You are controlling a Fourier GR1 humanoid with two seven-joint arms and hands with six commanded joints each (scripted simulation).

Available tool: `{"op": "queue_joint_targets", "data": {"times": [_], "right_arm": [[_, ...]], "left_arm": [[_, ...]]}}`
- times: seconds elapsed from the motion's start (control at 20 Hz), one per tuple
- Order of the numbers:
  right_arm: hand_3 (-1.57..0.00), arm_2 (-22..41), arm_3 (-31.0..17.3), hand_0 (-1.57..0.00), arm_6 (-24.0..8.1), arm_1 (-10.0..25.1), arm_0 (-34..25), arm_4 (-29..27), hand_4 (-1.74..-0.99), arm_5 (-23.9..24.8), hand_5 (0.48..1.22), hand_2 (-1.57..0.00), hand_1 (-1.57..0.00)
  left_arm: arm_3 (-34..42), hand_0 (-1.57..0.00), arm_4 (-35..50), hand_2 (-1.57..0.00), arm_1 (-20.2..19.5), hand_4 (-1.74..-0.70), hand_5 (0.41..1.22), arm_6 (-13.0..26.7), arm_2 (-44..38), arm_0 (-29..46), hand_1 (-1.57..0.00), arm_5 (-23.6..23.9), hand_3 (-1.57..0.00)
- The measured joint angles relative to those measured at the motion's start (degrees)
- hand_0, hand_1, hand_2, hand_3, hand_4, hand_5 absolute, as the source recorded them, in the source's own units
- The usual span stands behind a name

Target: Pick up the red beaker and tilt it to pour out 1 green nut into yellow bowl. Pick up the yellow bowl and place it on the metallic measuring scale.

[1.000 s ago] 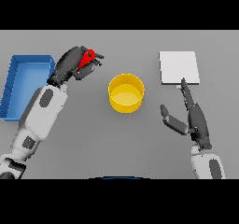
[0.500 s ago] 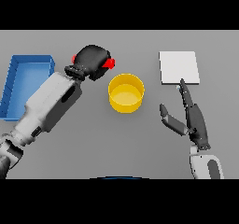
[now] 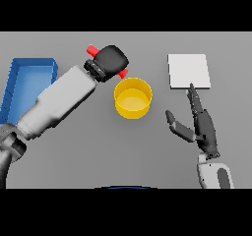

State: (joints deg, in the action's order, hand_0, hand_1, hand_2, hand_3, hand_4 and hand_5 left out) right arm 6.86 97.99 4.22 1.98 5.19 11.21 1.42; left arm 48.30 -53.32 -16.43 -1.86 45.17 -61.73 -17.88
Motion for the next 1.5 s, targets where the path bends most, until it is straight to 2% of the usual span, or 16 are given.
{"op": "queue_joint_targets", "data": {"times": [0.3,0.4,0.55,0.6,0.8,1.0,1.1,1.25,1.35,1.4,1.5], "right_arm": [[0.00,0.2,-0.6,0.00,1.6,-0.7,-0.1,1.5,-1.173,1.7,0.572,0.00,0.00],[0.00,0.2,-0.6,0.00,1.4,-0.5,-0.3,1.8,-1.152,1.8,0.567,0.00,0.00],[0.00,-0.4,-0.6,0.00,1.2,-0.4,-0.8,0.7,-1.135,1.4,0.567,0.00,0.00],[0.00,-0.3,-0.8,0.00,0.2,-0.5,-1.5,1.0,-1.130,1.6,0.565,0.00,0.00],[0.00,0.1,-0.5,0.00,2.2,0.0,0.5,1.9,-1.136,1.6,0.579,0.00,0.00],[0.00,-0.7,-0.5,0.00,1.0,0.1,-0.2,0.9,-1.128,1.5,0.575,0.00,0.00],[0.00,-0.2,-0.2,0.00,1.6,-0.4,-0.1,1.4,-1.138,1.8,0.572,0.00,0.00],[0.00,-0.4,0.3,0.00,0.8,-0.5,-0.1,0.9,-1.135,1.9,0.563,0.00,0.00],[0.00,0.6,0.1,0.00,0.7,-0.9,-0.3,2.8,-1.130,2.7,0.554,0.00,0.00],[0.00,-0.2,-0.5,0.00,0.4,-0.6,-1.5,2.0,-1.131,2.4,0.553,0.00,0.00],[0.00,0.1,-0.1,0.00,2.0,-0.5,-0.6,1.4,-1.117,1.6,0.554,0.00,0.00]], "left_arm": [[-3.1,-1.57,-7.5,-1.57,0.7,-1.74,1.221,-4.3,7.4,-5.5,-1.57,-0.5,-1.54],[-3.8,-1.57,-10.5,-1.57,0.3,-1.74,1.221,-5.7,10.0,-6.7,-1.57,0.7,-1.55],[-3.7,-1.57,-13.6,-1.57,0.6,-1.74,1.221,-7.3,13.2,-7.9,-1.57,0.1,-1.56],[-4.2,-1.57,-14.7,-1.57,0.7,-1.74,1.221,-7.8,14.1,-8.3,-1.57,0.7,-1.56],[-4.8,-1.57,-18.8,-1.57,1.1,-1.73,1.221,-8.4,17.4,-9.6,-1.57,1.8,-1.57],[-6.4,-1.57,-22.4,-1.57,2.5,-1.73,1.221,-9.5,19.8,-13.1,-1.57,2.3,-1.57],[-7.0,-1.57,-24.3,-1.57,2.9,-1.73,1.221,-11.2,21.1,-15.5,-1.57,3.2,-1.57],[-8.7,-1.57,-25.6,-1.57,1.3,-1.73,1.221,-14.0,20.5,-22.4,-1.57,2.9,-1.57],[-11.5,-1.57,-24.7,-1.57,0.9,-1.72,1.221,-13.9,17.7,-26.6,-1.57,3.3,-1.57],[-12.5,-1.57,-23.9,-1.57,-0.3,-1.72,1.221,-13.8,15.8,-27.8,-1.57,3.8,-1.57],[-16.2,-1.57,-22.1,-1.57,-2.4,-1.72,1.221,-12.5,11.7,-30.5,-1.57,5.4,-1.57]]}}
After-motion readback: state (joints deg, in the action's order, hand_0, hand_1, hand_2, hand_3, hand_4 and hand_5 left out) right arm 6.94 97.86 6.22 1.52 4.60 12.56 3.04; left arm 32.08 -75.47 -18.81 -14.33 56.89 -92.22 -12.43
